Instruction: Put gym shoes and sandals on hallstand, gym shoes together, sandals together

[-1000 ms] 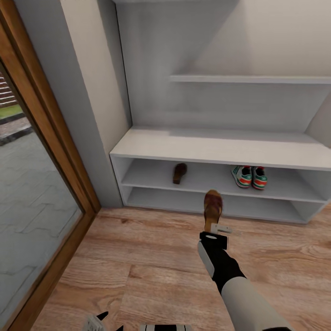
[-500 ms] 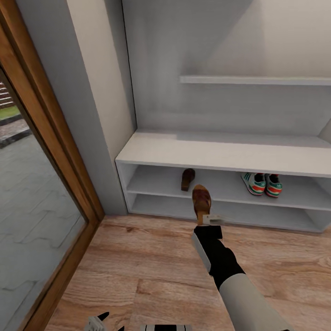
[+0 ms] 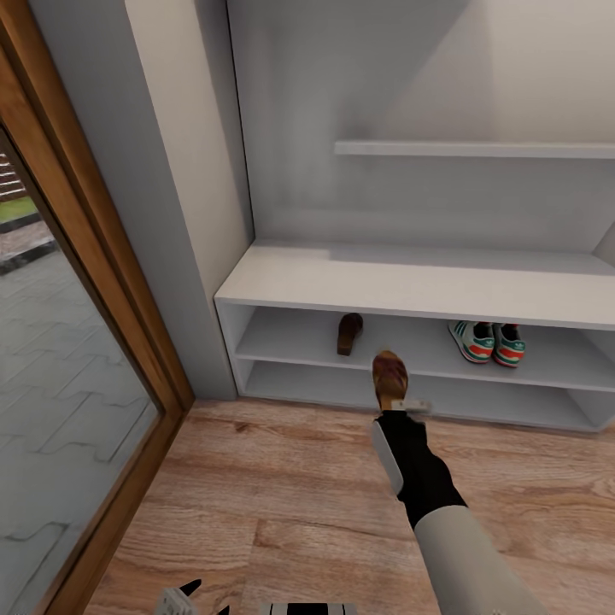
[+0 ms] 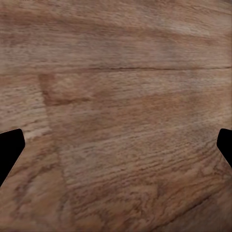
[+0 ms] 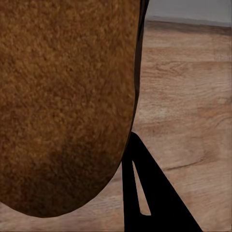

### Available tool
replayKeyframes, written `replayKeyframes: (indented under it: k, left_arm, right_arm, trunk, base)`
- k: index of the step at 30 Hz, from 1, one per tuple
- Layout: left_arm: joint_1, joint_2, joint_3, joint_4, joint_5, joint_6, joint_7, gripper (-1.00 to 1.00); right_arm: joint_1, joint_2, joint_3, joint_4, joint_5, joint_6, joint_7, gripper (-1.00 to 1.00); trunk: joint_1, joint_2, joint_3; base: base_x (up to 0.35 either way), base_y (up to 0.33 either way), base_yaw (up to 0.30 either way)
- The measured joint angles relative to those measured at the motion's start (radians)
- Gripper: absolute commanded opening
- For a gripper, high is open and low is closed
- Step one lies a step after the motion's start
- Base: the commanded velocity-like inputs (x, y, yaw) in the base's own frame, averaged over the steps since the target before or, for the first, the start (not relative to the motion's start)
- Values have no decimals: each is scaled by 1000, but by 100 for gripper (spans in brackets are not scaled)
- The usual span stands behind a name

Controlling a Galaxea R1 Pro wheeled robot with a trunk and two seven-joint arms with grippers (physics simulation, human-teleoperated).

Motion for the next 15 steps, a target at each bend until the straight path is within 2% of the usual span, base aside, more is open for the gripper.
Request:
replayKeyframes:
  k: [3, 15]
  left_arm:
    - [0, 1, 1, 0, 0, 1, -3, 100]
    - [0, 0, -1, 0, -1, 1, -3, 100]
  right_arm:
    - [0, 0, -25, 43, -4, -1, -1, -100]
    - [0, 0, -33, 71, 1, -1, -2, -100]
  trunk:
    - [0, 0, 0]
    - [0, 0, 0]
  base:
    - [0, 0, 0]
    - [0, 0, 0]
